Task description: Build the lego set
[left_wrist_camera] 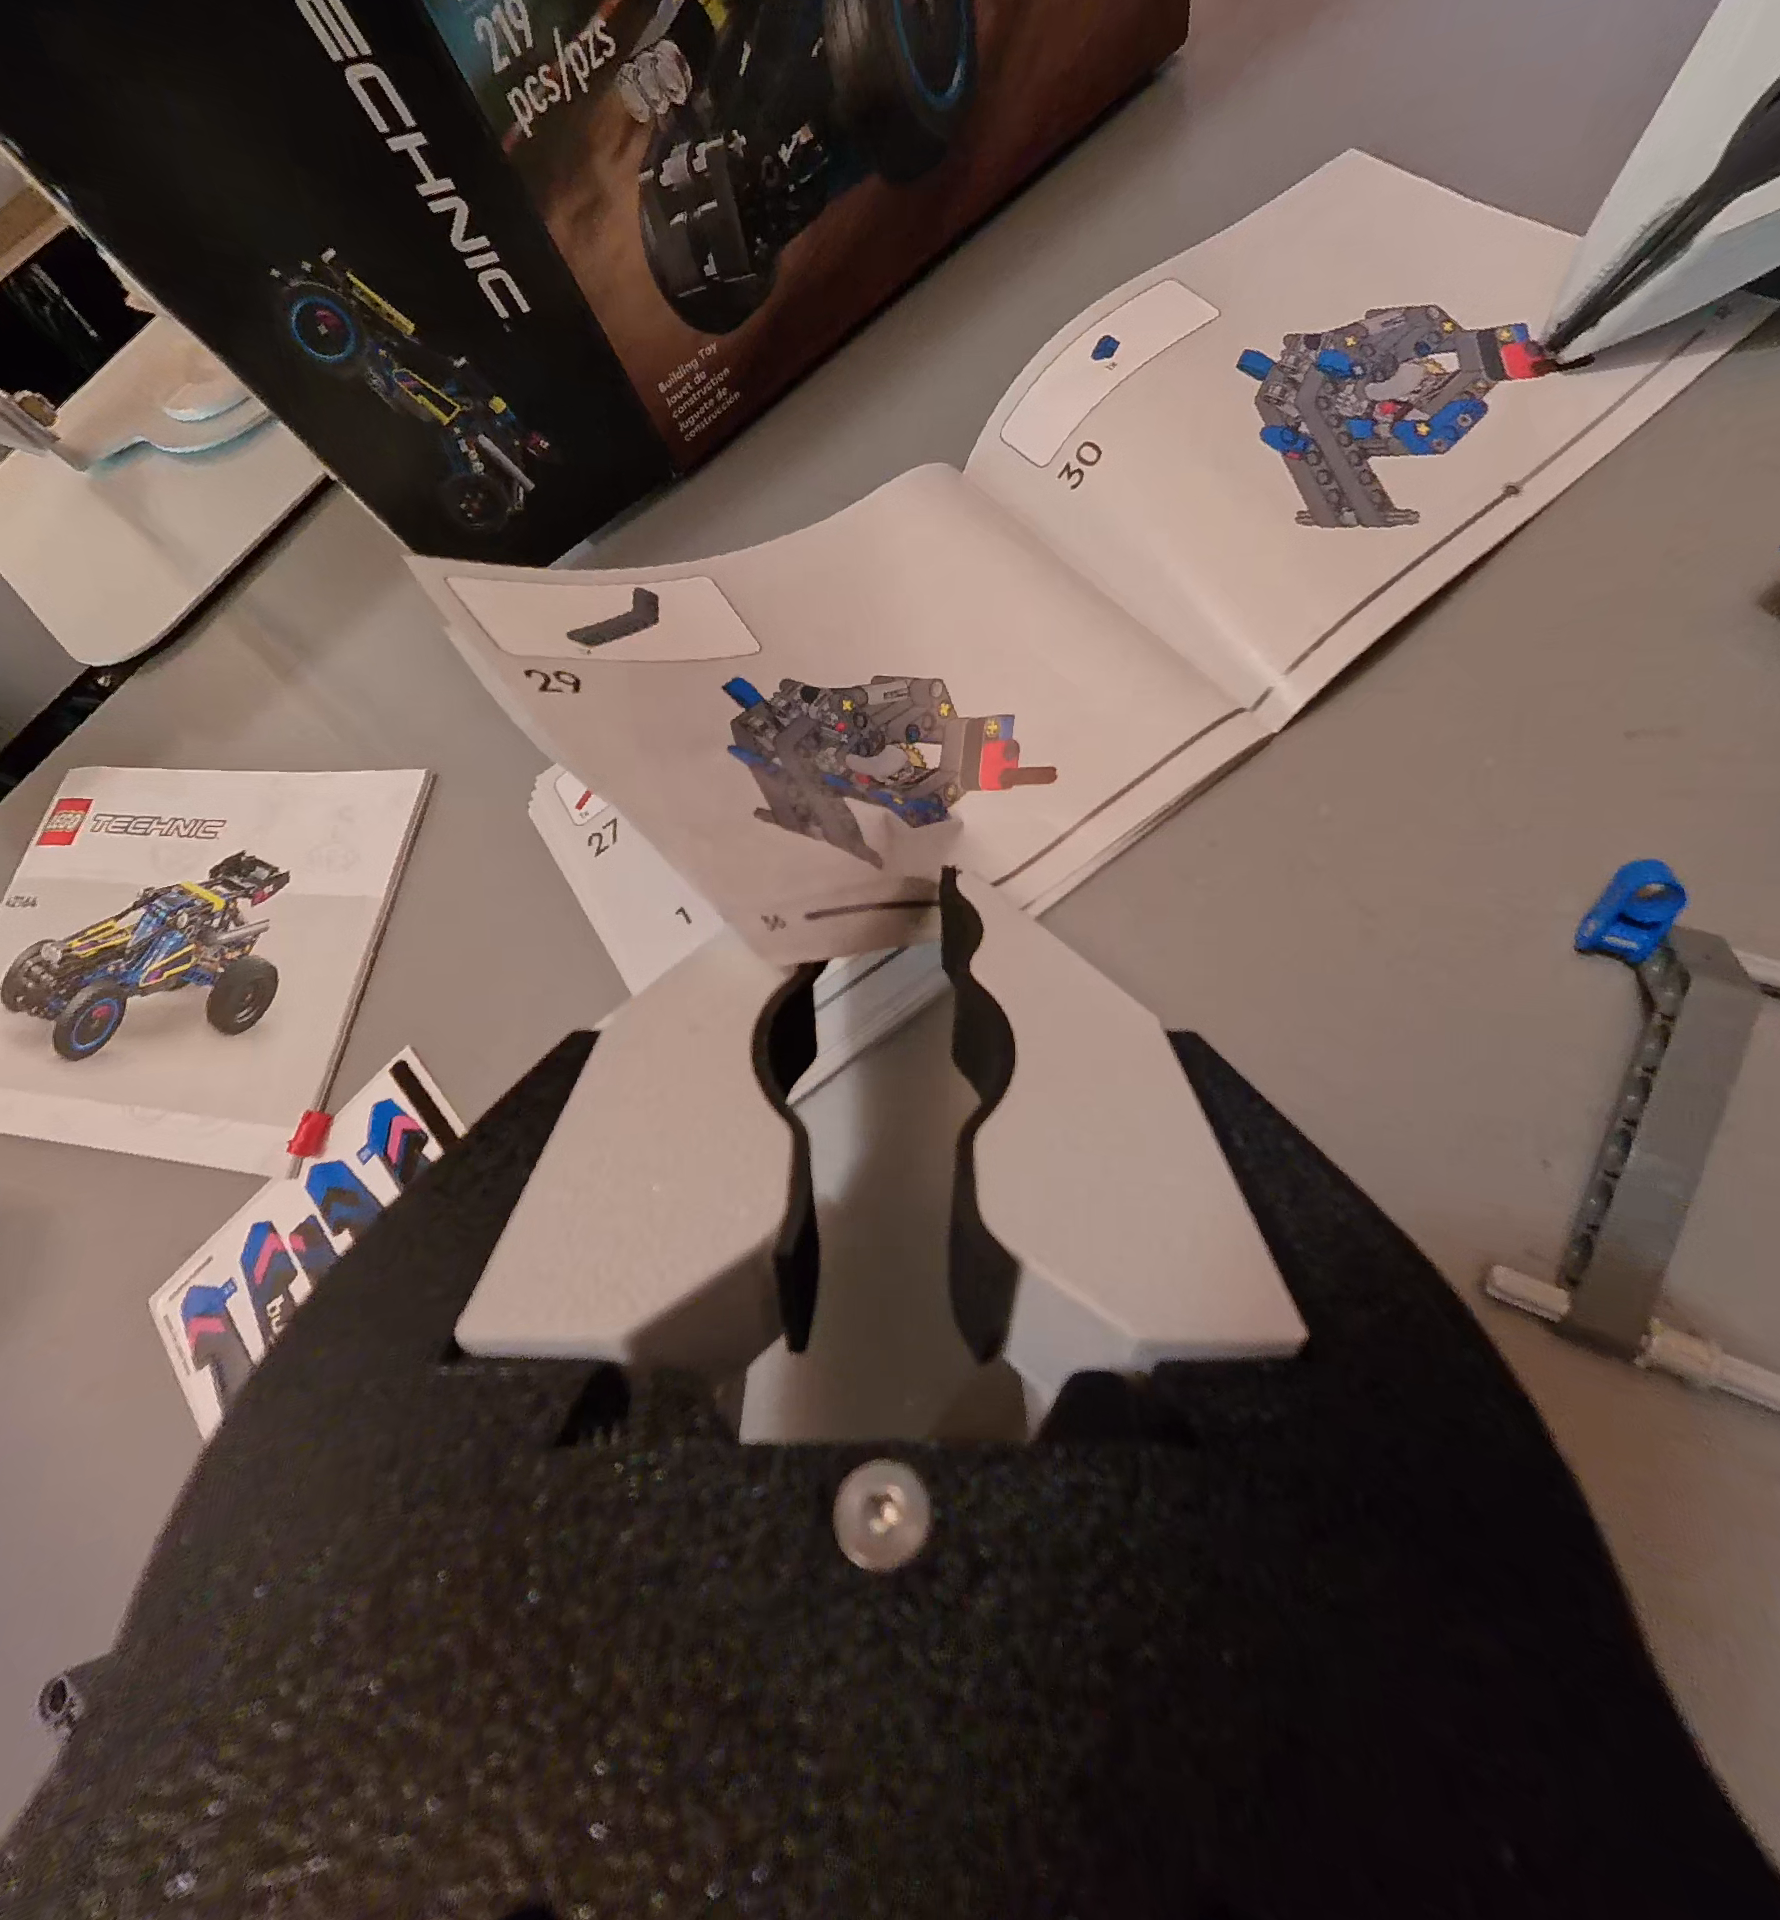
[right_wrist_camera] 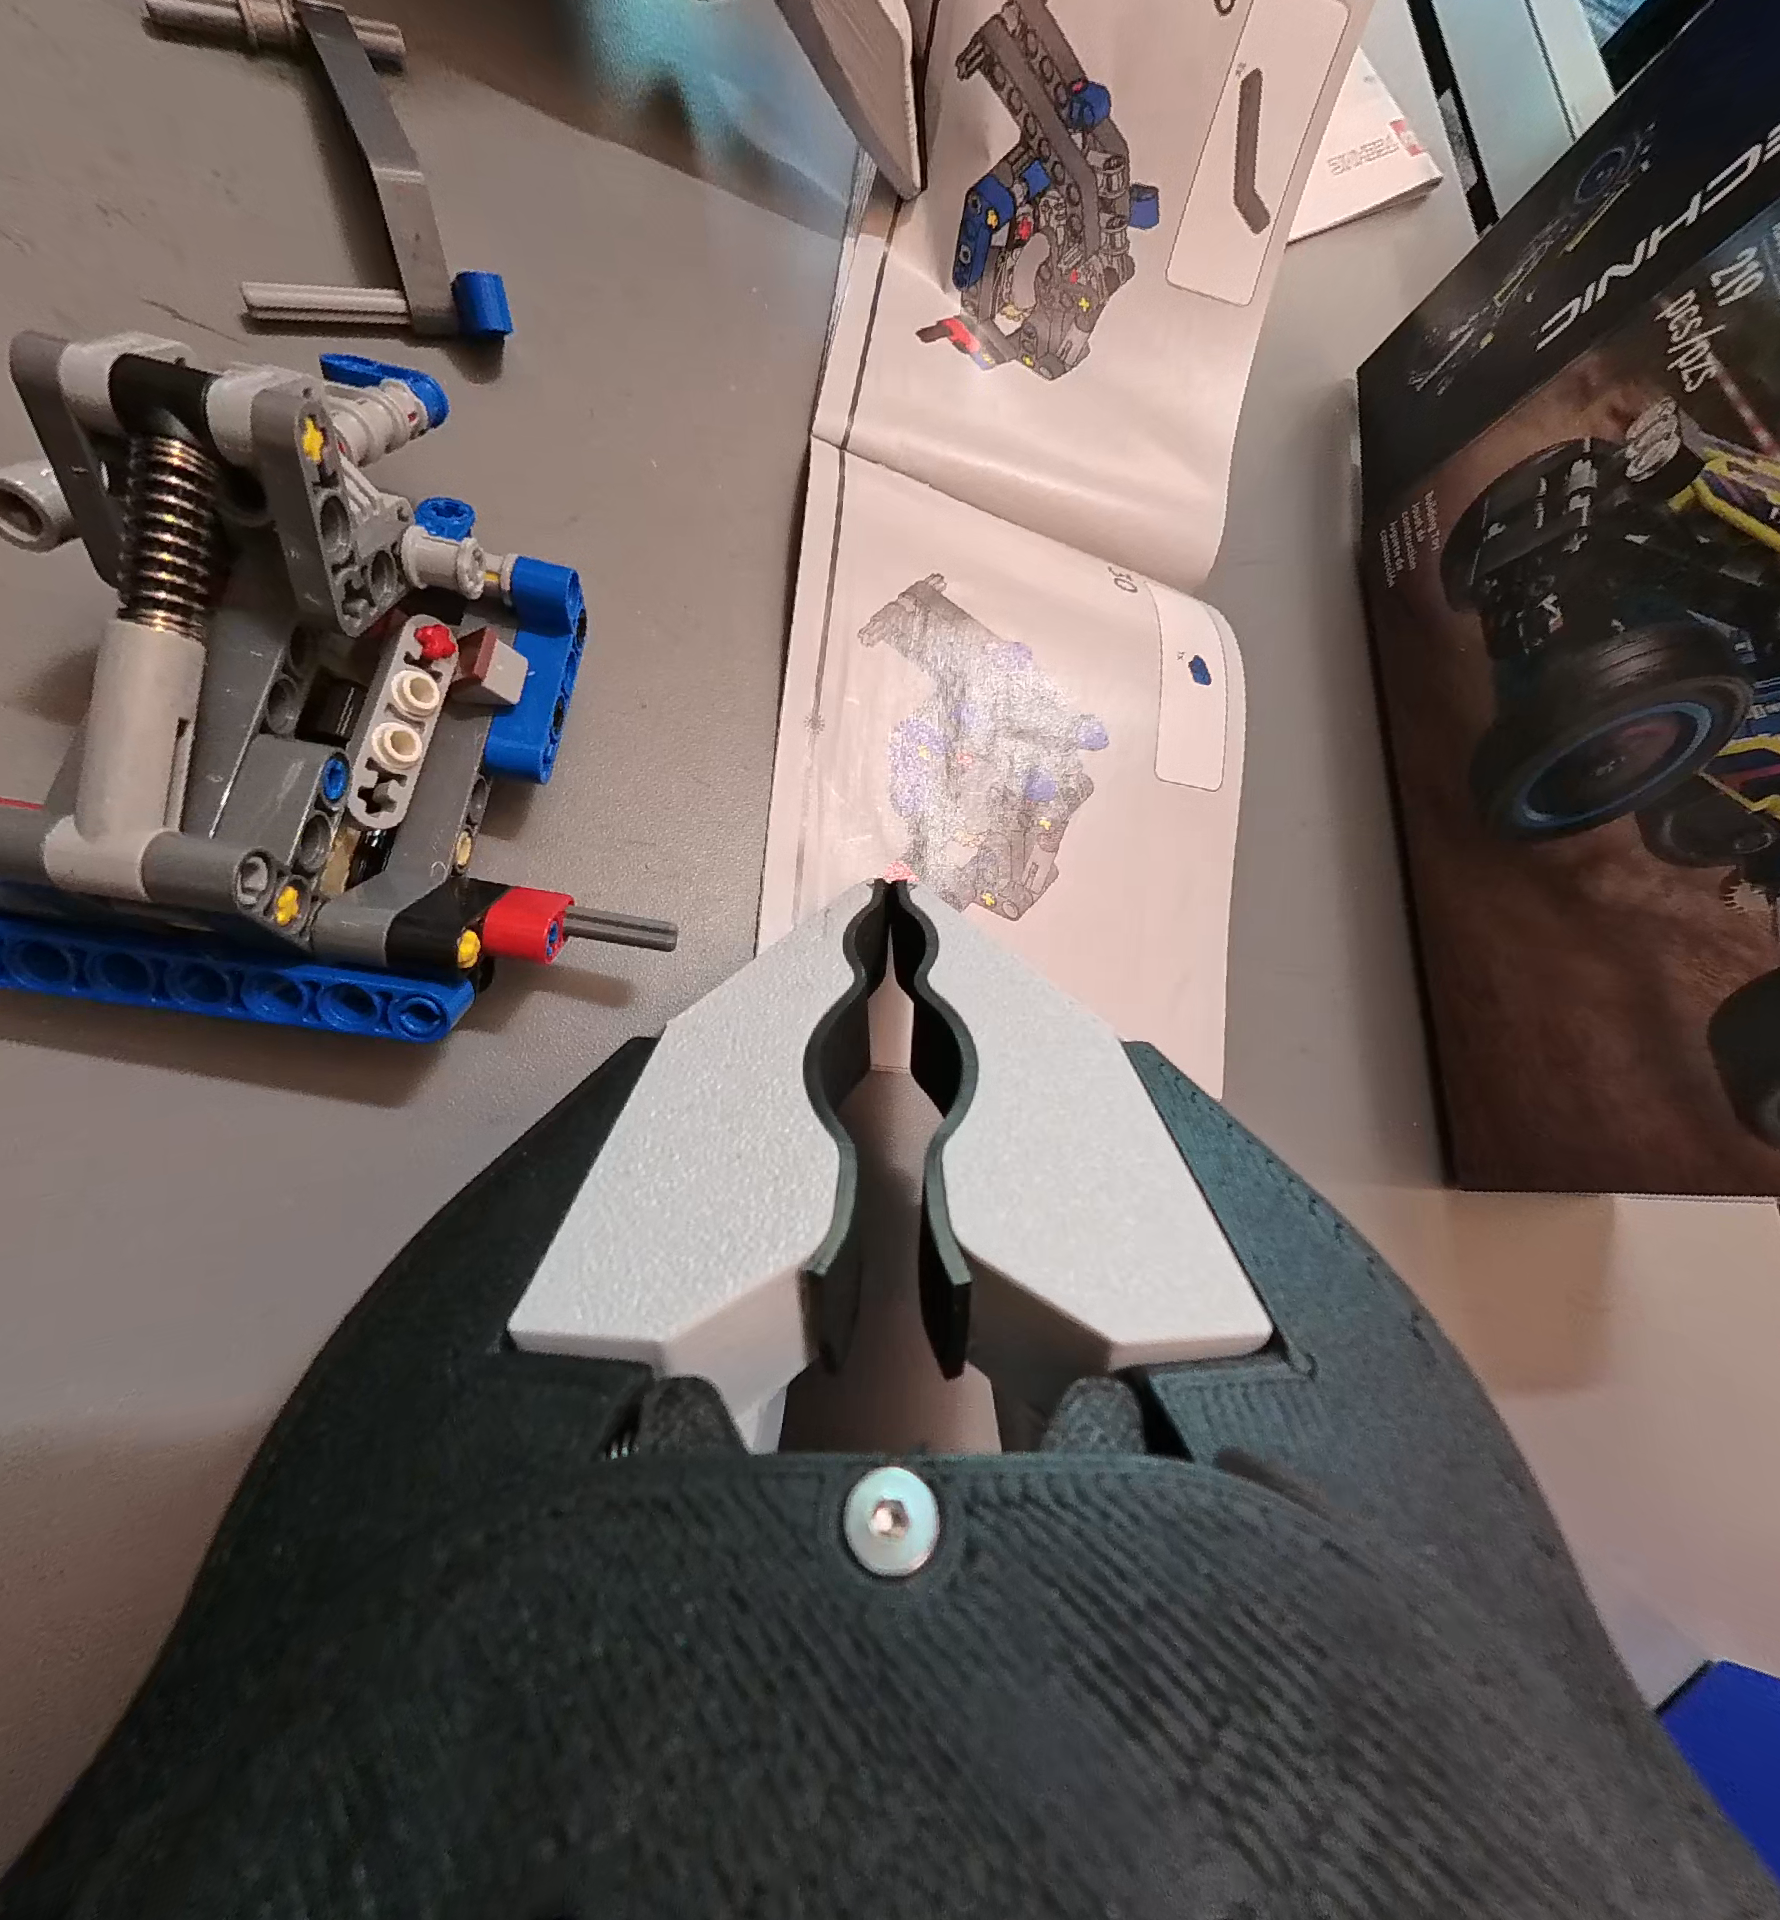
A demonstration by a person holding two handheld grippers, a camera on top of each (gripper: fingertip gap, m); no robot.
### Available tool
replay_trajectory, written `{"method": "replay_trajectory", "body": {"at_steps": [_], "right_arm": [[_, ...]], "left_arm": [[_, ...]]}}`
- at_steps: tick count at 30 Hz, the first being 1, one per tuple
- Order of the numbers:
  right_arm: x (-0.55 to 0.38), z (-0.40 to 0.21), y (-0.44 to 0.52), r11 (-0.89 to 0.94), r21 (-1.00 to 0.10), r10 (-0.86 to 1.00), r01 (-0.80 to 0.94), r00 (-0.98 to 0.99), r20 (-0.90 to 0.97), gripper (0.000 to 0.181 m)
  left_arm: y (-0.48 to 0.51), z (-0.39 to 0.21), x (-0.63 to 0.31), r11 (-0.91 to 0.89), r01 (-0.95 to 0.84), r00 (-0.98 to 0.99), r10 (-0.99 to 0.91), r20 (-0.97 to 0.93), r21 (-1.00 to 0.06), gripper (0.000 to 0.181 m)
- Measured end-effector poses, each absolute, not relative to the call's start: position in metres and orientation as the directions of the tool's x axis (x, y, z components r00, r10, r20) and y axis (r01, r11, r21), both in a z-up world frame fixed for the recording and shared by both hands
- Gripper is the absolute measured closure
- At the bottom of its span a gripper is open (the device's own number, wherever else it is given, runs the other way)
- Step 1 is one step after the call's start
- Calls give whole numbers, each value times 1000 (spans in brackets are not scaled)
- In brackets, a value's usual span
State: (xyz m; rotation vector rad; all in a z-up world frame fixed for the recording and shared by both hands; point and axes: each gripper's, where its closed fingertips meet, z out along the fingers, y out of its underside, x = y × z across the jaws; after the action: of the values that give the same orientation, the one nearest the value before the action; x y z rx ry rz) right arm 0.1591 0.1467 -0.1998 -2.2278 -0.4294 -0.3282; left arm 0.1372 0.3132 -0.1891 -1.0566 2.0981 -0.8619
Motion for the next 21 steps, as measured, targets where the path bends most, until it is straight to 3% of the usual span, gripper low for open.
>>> {"method": "replay_trajectory", "body": {"at_steps": [10, 19, 21], "right_arm": [[159, -200, 147, -602, -684, 195, 412, 907, 374, 181], [158, -199, 146, -599, -660, 214, 455, 884, 415, 181], [161, -195, 143, -604, -649, 206, 463, 877, 434, 181]], "left_arm": [[315, -185, 134, 450, -430, -477, -849, -226, -783, 155], [342, -188, 100, 308, -559, -359, -927, -110, -770, 132], [334, -174, 90, 359, -489, -397, -903, -163, -795, 132]]}}
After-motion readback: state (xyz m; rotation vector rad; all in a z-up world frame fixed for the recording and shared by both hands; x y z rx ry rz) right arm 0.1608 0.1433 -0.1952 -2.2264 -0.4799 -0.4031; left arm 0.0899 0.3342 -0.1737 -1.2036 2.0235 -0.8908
